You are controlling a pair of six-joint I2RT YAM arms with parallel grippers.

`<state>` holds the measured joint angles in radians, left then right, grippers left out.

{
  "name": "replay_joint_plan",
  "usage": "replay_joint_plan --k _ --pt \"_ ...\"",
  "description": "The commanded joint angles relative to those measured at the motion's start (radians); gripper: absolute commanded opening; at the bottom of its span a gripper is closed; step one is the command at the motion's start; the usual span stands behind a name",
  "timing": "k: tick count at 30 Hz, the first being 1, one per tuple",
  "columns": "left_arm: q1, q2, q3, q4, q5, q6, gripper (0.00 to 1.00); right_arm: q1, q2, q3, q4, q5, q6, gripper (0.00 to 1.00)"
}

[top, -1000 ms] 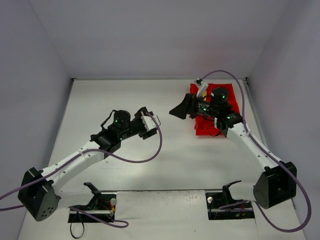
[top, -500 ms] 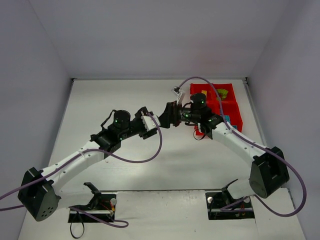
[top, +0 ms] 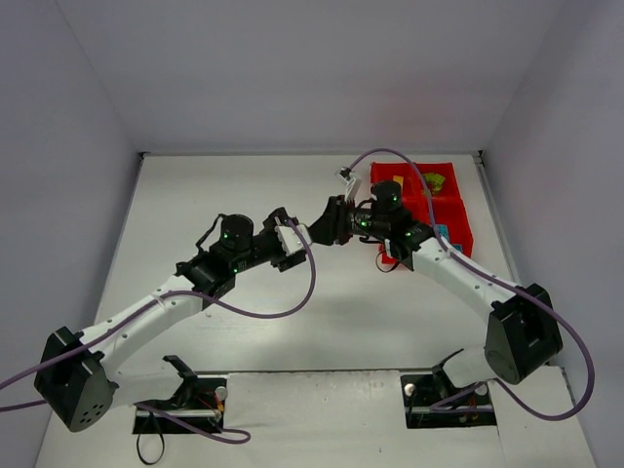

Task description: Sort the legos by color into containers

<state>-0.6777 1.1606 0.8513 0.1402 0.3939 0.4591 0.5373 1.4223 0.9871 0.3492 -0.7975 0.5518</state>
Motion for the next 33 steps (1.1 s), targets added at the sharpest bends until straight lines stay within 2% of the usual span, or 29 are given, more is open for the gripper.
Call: replay_joint_plan --k 1,3,10,18,25,30,33 --pt "0.006 -0.029 0.008 0.087 0.003 -0.01 0.59 0.003 -0.014 0.01 0.094 -0.016 -0.009 0.0" --pt "0.006 -0.026 0.008 0.081 -0.007 -0.008 0.66 0.003 -0.02 0.012 0.094 -0.016 -0.009 0.0" --pt "0.006 -0.022 0.005 0.07 -0.043 0.01 0.74 -0.003 -0.025 0.012 0.093 -0.022 -0.009 0.0" --pt "0.006 -0.006 0.014 0.056 -0.07 0.013 0.74 -0.005 -0.028 0.007 0.093 -0.028 -0.007 0.0" --pt "0.007 0.001 0.023 0.029 -0.061 0.024 0.52 -0.007 -0.028 0.001 0.094 -0.035 -0.012 0.0" --pt "0.007 0.005 0.035 0.003 -0.044 0.033 0.21 -0.02 -0.034 0.001 0.08 -0.04 -0.023 0.0" --pt "0.007 0.01 0.043 -0.007 -0.044 0.033 0.14 -0.043 -0.048 -0.005 0.076 -0.048 -0.024 0.0"
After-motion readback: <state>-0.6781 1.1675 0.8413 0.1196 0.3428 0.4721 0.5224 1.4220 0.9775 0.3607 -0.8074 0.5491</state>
